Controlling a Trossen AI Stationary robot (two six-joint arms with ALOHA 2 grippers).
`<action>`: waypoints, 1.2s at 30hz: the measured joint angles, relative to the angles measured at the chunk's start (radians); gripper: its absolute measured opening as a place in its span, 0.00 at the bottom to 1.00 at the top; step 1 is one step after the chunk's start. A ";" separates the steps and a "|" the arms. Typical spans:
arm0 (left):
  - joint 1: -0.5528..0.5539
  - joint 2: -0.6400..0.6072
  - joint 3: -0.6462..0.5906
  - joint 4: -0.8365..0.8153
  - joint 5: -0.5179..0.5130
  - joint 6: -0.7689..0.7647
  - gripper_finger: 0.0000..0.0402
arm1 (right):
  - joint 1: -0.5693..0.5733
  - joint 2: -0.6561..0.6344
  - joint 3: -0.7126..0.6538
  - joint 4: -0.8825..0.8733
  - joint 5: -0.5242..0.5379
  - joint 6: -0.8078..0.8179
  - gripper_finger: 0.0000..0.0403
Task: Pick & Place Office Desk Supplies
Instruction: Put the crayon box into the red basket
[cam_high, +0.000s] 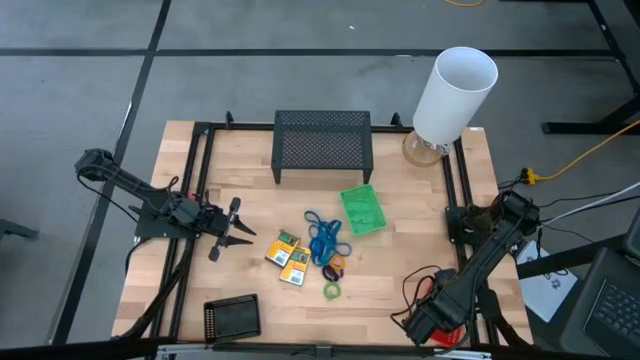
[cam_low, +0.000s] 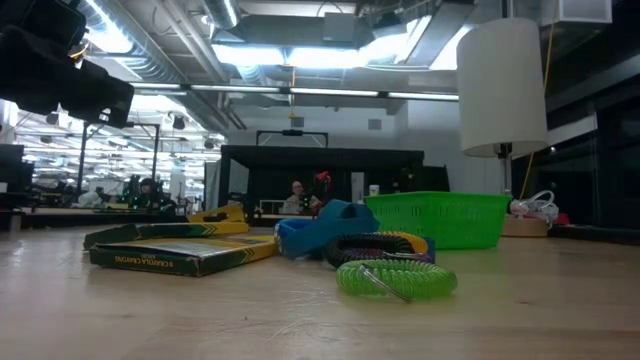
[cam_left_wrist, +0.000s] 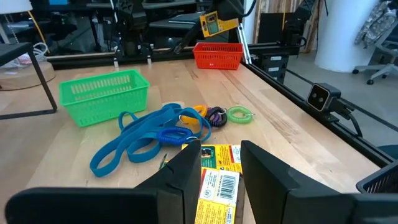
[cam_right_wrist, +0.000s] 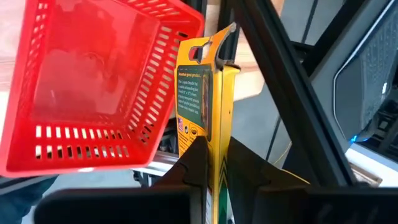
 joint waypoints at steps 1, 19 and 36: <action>0.000 0.000 0.000 -0.002 0.000 0.000 0.28 | -0.003 0.000 -0.010 0.008 0.000 0.000 0.08; 0.000 0.000 0.000 -0.018 0.000 0.000 0.28 | -0.030 0.000 -0.168 0.158 -0.043 -0.003 0.10; 0.000 0.000 0.000 -0.037 -0.006 0.000 0.28 | -0.038 0.000 -0.195 0.194 -0.040 -0.007 0.29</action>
